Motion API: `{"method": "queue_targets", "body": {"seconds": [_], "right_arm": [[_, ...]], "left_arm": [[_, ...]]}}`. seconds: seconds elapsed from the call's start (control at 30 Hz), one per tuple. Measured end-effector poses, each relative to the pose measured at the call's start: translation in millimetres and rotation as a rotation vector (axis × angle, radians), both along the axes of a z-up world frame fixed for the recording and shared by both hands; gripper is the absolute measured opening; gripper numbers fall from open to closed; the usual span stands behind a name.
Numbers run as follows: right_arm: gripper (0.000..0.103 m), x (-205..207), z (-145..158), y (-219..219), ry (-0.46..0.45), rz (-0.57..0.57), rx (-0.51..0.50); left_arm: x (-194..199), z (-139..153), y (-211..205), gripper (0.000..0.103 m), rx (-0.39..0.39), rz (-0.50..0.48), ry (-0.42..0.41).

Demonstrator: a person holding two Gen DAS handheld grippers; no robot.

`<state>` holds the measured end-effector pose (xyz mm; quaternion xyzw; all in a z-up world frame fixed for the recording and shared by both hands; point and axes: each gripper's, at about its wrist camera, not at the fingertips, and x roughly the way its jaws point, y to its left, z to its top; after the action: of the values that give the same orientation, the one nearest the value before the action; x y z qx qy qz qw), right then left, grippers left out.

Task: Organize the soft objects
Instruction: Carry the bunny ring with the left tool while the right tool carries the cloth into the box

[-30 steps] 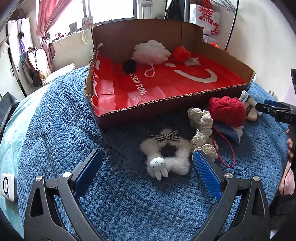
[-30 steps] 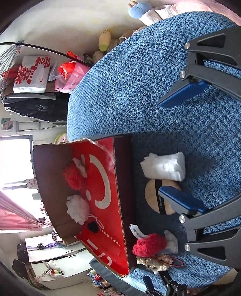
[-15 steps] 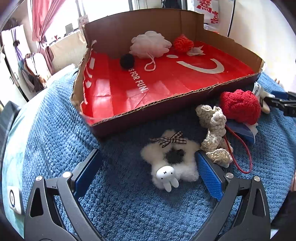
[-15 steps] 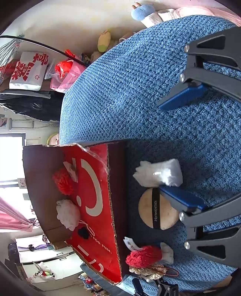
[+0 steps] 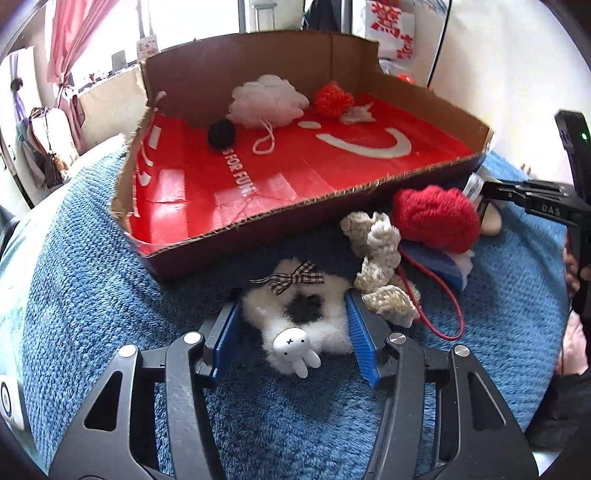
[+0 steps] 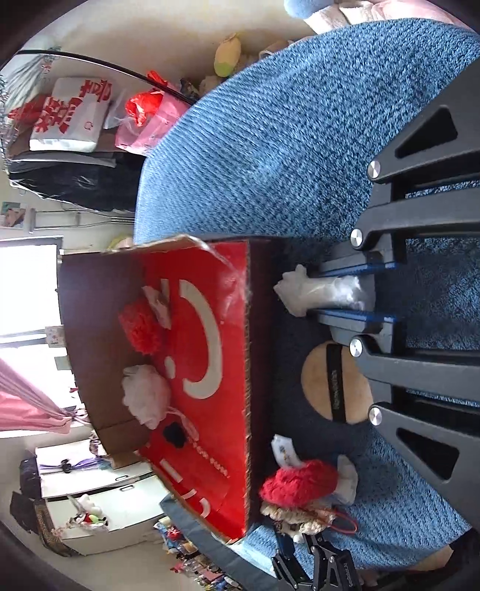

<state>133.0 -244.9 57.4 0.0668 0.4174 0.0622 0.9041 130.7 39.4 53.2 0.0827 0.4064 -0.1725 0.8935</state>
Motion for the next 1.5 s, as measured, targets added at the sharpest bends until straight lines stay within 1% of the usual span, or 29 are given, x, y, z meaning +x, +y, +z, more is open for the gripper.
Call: {"method": "queue_targets", "body": {"seconds": [0.13, 0.2, 0.33, 0.47, 0.6, 0.73, 0.8, 0.9, 1.03, 1.13, 1.23, 1.37, 1.5], "right_arm": [[0.017, -11.3, 19.2, 0.8, -0.053, 0.004, 0.023], [0.017, -14.4, 26.6, 3.9, -0.072, 0.011, 0.019], [0.017, -14.3, 28.7, 8.4, -0.076, 0.017, 0.015], [0.017, -13.3, 31.7, 7.1, -0.083, 0.014, 0.032], [0.017, -5.7, 47.9, 9.1, -0.124, 0.024, 0.028], [0.017, 17.6, 65.3, 16.3, -0.153, 0.05, 0.008], [0.018, 35.0, 70.2, 19.9, -0.144, 0.064, 0.0], [0.018, 66.6, 71.9, 28.6, -0.119, 0.092, -0.017], [0.018, 110.4, 62.1, 40.1, -0.041, 0.123, -0.045], [0.018, 133.1, 52.6, 43.9, 0.012, 0.131, -0.061], [0.018, 148.9, 43.4, 46.3, 0.05, 0.13, -0.094], [0.018, 168.1, 31.0, 47.0, 0.124, 0.125, -0.122], [0.018, 179.6, 22.4, 49.0, 0.17, 0.132, -0.149]], "left_arm": [[-7.6, 15.4, 2.7, 0.051, -0.033, 0.01, -0.036], [-9.0, 20.1, 2.3, 0.051, -0.038, 0.007, -0.047], [-10.7, 24.9, 3.3, 0.051, -0.044, 0.01, -0.058], [-11.5, 32.0, 5.2, 0.051, -0.049, 0.014, -0.073], [-2.5, 45.1, 6.6, 0.051, -0.068, 0.021, -0.09], [19.0, 61.9, 3.8, 0.051, -0.072, 0.017, -0.113], [32.4, 67.9, 1.2, 0.051, -0.068, 0.013, -0.116], [61.5, 71.7, -2.9, 0.051, -0.058, 0.002, -0.089], [103.1, 65.0, -5.5, 0.051, -0.019, 0.02, -0.023], [126.8, 56.0, -7.2, 0.051, 0.011, 0.039, 0.027], [143.0, 48.4, -9.2, 0.051, 0.041, 0.054, 0.058], [158.1, 36.6, -10.9, 0.051, 0.074, 0.068, 0.109], [166.0, 31.0, -15.9, 0.051, 0.099, 0.06, 0.129]]}}
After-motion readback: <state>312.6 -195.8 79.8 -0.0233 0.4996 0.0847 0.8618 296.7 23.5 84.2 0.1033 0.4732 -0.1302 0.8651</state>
